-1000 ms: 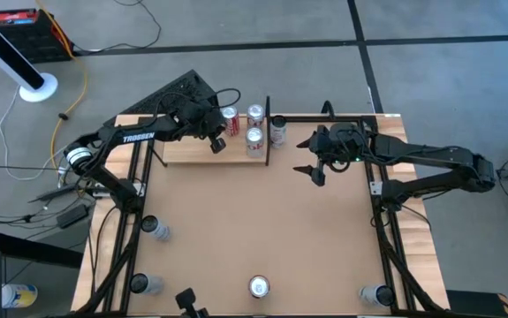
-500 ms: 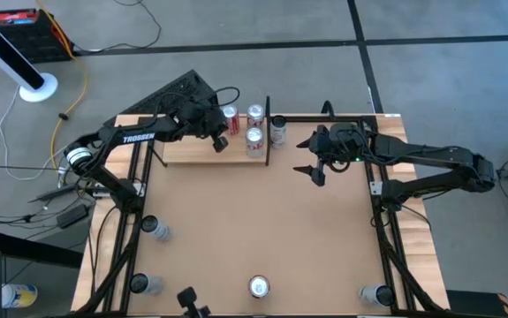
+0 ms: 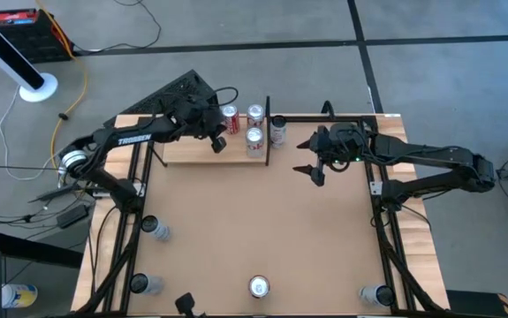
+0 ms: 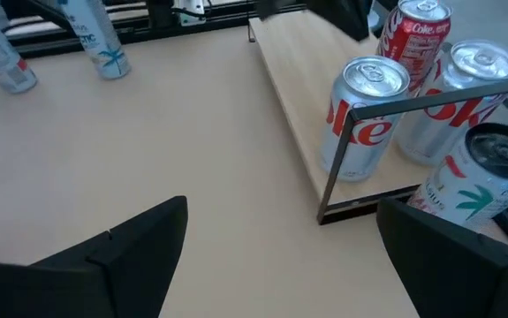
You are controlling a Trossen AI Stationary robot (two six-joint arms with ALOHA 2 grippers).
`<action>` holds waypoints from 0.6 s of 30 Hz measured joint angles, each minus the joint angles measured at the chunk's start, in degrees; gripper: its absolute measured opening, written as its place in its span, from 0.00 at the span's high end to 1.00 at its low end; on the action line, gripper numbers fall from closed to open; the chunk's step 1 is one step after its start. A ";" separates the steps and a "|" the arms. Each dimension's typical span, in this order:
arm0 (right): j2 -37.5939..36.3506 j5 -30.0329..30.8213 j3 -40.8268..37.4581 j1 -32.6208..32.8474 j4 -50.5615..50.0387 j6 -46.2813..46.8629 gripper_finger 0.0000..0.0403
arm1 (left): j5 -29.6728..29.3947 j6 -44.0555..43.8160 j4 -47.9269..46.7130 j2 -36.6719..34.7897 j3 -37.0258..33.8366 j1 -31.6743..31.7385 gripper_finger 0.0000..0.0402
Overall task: Place canned beverage on shelf
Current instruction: Put the red and white soda can on the shelf aligned with the other red and white soda can
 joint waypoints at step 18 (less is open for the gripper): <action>1.54 -7.04 -0.02 18.38 17.80 9.52 0.03 | 0.42 -5.04 -26.59 -36.22 0.02 -18.72 1.00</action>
